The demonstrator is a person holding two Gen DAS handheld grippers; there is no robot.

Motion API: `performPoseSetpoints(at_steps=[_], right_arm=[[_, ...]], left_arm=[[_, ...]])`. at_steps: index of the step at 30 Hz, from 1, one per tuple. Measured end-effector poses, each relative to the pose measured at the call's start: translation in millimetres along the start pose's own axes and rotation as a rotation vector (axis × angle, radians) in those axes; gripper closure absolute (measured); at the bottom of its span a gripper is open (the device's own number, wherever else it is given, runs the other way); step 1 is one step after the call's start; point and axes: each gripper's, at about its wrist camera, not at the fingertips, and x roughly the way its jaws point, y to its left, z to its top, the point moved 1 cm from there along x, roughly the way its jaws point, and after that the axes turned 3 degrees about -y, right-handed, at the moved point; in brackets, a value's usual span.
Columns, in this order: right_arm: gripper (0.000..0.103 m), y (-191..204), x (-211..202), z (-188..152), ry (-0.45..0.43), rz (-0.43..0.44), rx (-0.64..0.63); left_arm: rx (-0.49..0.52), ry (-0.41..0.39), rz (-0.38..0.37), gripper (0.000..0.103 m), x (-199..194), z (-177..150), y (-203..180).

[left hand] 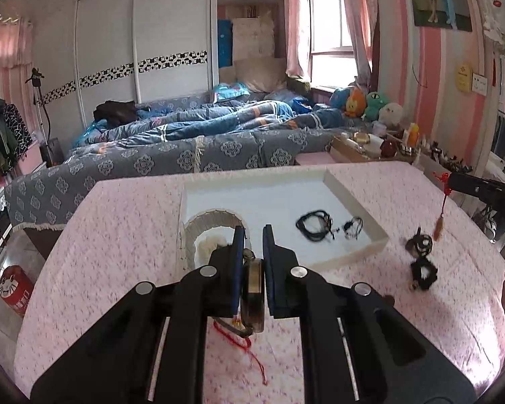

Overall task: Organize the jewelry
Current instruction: 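Carry the watch in the left tool while the right tool carries the tassel to the tray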

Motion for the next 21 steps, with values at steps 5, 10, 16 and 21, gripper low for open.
performPoseSetpoints(at_steps=[5,10,16,21], right_arm=[[0.101,6.1,16.4,14.0,-0.008,0.013,-0.005],[0.101,14.2,40.2,24.3,-0.003,0.027,-0.018],[0.101,21.3,64.8,36.6,0.008,0.031,-0.044],[0.101,23.4,86.4,52.1,0.009,0.03,-0.058]], left_arm=[[-0.007,-0.019,-0.004,0.094,14.1,17.4,2.3],[-0.013,-0.027,0.002,0.094,34.4,27.7,6.4],[-0.037,-0.041,0.015,0.094,54.1,49.7,22.1],[-0.04,-0.047,0.033,0.094,72.3,70.9,32.6]])
